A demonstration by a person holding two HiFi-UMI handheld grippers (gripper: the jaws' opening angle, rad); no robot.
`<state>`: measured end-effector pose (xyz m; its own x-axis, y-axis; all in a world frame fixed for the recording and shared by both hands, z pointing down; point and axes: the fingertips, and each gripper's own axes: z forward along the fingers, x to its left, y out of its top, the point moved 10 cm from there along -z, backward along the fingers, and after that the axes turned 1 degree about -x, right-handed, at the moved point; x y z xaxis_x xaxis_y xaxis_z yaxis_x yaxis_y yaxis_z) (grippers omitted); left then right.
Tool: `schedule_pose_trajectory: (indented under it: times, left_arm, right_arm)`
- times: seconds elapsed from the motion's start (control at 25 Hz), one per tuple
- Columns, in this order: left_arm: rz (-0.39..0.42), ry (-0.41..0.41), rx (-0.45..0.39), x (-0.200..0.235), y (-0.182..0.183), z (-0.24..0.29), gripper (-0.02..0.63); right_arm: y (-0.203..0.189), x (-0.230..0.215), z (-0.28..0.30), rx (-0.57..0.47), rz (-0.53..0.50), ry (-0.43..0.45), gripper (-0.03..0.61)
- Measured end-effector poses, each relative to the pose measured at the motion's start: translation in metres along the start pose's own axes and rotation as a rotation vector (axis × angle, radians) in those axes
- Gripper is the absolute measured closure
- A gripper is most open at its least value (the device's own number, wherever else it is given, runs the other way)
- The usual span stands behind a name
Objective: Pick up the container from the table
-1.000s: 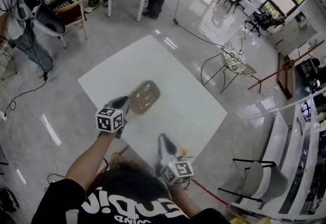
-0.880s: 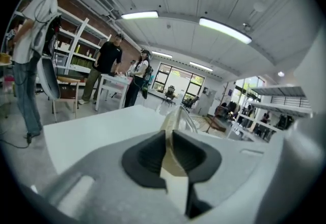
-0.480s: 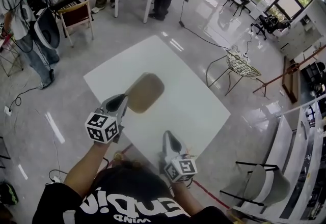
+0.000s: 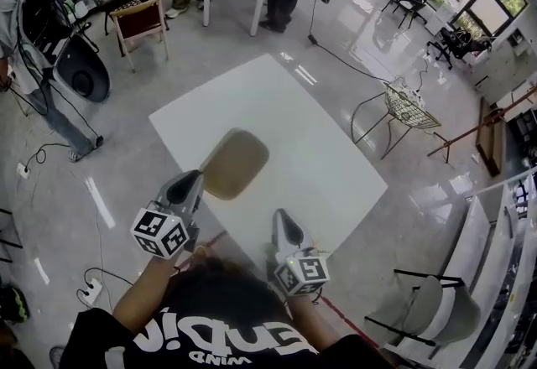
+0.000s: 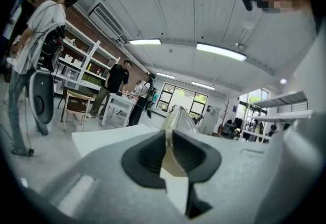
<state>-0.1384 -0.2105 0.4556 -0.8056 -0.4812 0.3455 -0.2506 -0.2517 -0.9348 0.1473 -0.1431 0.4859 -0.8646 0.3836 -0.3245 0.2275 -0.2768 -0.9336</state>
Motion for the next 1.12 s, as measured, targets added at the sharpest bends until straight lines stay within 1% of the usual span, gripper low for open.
schedule_pose_trajectory:
  times: [0.12,0.28,0.44,0.6,0.84,1.0,1.12]
  left_arm:
    - [-0.011,0.031,-0.004,-0.014,-0.01,-0.01,0.569]
    - [-0.029,0.063,-0.016,-0.027,-0.02,-0.024,0.569]
    - [-0.029,0.092,-0.025,-0.039,-0.022,-0.051,0.569]
    - [-0.035,0.105,-0.021,-0.047,-0.028,-0.079,0.569]
    - [-0.028,0.084,-0.006,-0.056,-0.038,-0.13,0.569]
    - [-0.026,0.063,-0.006,-0.05,-0.042,-0.175,0.569]
    - [-0.026,0.045,-0.006,-0.052,-0.045,-0.203,0.569]
  right_arm:
    - [-0.002,-0.006,-0.007,0.008,0.0,0.037,0.579]
    - [-0.01,-0.012,-0.012,0.02,-0.033,0.074,0.58]
    - [-0.014,-0.008,-0.02,0.035,-0.023,0.088,0.58]
    - [-0.019,0.0,-0.032,0.031,-0.009,0.083,0.58]
    - [-0.033,0.03,-0.06,0.035,-0.018,0.058,0.58]
    - [-0.052,0.067,-0.086,0.019,-0.024,0.053,0.58]
    - [-0.06,0.093,-0.113,0.014,-0.03,0.033,0.58]
